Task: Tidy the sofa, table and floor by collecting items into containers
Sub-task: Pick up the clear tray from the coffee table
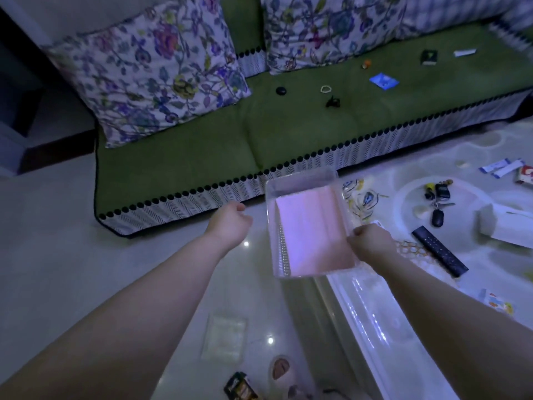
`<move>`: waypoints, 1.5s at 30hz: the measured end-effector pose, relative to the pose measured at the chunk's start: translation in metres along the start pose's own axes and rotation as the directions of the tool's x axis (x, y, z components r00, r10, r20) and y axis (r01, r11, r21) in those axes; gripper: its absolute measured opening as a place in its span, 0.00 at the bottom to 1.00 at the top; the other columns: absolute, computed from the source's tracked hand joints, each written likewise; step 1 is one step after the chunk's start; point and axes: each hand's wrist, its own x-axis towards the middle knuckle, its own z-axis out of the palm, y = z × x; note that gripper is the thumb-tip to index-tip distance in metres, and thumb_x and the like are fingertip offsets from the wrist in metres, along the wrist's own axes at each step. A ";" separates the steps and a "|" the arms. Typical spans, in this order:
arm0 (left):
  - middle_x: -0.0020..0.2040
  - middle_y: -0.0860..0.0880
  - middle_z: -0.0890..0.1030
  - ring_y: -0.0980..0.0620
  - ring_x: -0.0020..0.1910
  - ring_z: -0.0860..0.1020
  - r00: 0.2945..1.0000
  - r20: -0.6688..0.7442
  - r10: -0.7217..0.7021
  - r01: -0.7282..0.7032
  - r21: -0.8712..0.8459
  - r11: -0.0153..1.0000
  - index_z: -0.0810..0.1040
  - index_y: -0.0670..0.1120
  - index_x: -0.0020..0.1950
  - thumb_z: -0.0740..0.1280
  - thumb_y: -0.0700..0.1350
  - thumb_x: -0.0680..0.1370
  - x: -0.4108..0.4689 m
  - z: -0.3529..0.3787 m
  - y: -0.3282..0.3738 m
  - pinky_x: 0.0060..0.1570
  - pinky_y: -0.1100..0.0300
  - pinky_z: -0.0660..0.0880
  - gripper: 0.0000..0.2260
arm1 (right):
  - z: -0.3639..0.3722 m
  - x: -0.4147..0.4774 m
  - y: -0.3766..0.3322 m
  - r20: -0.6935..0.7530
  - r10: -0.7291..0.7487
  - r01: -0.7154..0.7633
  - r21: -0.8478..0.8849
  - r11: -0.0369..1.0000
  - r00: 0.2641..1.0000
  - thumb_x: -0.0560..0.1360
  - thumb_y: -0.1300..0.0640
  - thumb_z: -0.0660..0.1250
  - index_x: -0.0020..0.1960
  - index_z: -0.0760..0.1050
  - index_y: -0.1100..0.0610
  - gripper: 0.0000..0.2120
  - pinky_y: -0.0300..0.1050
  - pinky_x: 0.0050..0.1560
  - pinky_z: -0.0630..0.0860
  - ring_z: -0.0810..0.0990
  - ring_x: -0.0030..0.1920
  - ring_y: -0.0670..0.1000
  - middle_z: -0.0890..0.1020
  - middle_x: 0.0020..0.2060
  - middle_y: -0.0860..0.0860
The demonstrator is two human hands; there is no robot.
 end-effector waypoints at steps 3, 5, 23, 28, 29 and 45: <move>0.60 0.47 0.79 0.45 0.58 0.77 1.000 -0.023 -0.009 0.010 0.027 1.000 0.75 0.48 0.64 0.63 0.45 0.77 0.019 -0.016 -0.005 0.59 0.54 0.75 0.16 | 0.001 0.016 -0.034 -0.009 0.003 -0.002 0.083 0.997 1.000 0.68 0.63 0.60 0.25 0.63 0.59 0.14 0.43 0.33 0.64 0.70 0.32 0.56 0.68 0.23 0.53; 0.58 0.47 0.80 0.44 0.57 0.77 1.000 -0.025 -0.013 0.015 0.058 0.998 0.76 0.47 0.63 0.63 0.45 0.77 0.031 -0.023 -0.005 0.59 0.53 0.75 0.14 | 0.000 0.027 -0.051 0.022 0.007 -0.010 0.129 0.992 1.000 0.68 0.63 0.59 0.26 0.67 0.59 0.12 0.43 0.33 0.68 0.75 0.33 0.57 0.73 0.25 0.55; 0.61 0.45 0.79 0.44 0.58 0.77 0.994 0.082 0.068 -0.090 0.301 0.949 0.76 0.44 0.62 0.61 0.43 0.79 0.267 -0.099 0.114 0.57 0.56 0.75 0.12 | -0.050 0.220 -0.190 0.149 0.097 -0.129 0.223 0.966 0.984 0.73 0.62 0.59 0.29 0.68 0.57 0.14 0.38 0.30 0.67 0.74 0.34 0.55 0.75 0.30 0.55; 0.62 0.46 0.77 0.46 0.60 0.76 0.989 0.140 0.055 -0.100 0.340 0.935 0.75 0.45 0.64 0.62 0.45 0.79 0.324 -0.107 0.137 0.61 0.55 0.74 0.14 | -0.064 0.262 -0.220 0.147 0.152 -0.181 0.212 0.960 0.977 0.72 0.64 0.58 0.29 0.67 0.58 0.12 0.43 0.39 0.73 0.74 0.34 0.55 0.73 0.28 0.53; 0.62 0.45 0.77 0.46 0.60 0.76 0.986 0.155 0.053 -0.105 0.348 0.931 0.74 0.45 0.64 0.63 0.45 0.79 0.338 -0.110 0.144 0.61 0.54 0.74 0.14 | -0.066 0.273 -0.227 0.143 0.161 -0.190 0.213 0.959 0.976 0.72 0.64 0.58 0.31 0.69 0.58 0.10 0.44 0.41 0.75 0.75 0.35 0.55 0.73 0.29 0.53; 0.63 0.41 0.77 0.43 0.62 0.75 0.948 0.310 0.067 -0.210 0.455 0.866 0.75 0.40 0.65 0.61 0.43 0.80 0.576 -0.156 0.222 0.61 0.55 0.72 0.15 | -0.080 0.447 -0.327 0.161 0.331 -0.365 0.276 0.889 0.930 0.71 0.63 0.60 0.40 0.78 0.66 0.09 0.48 0.40 0.78 0.78 0.36 0.57 0.79 0.37 0.59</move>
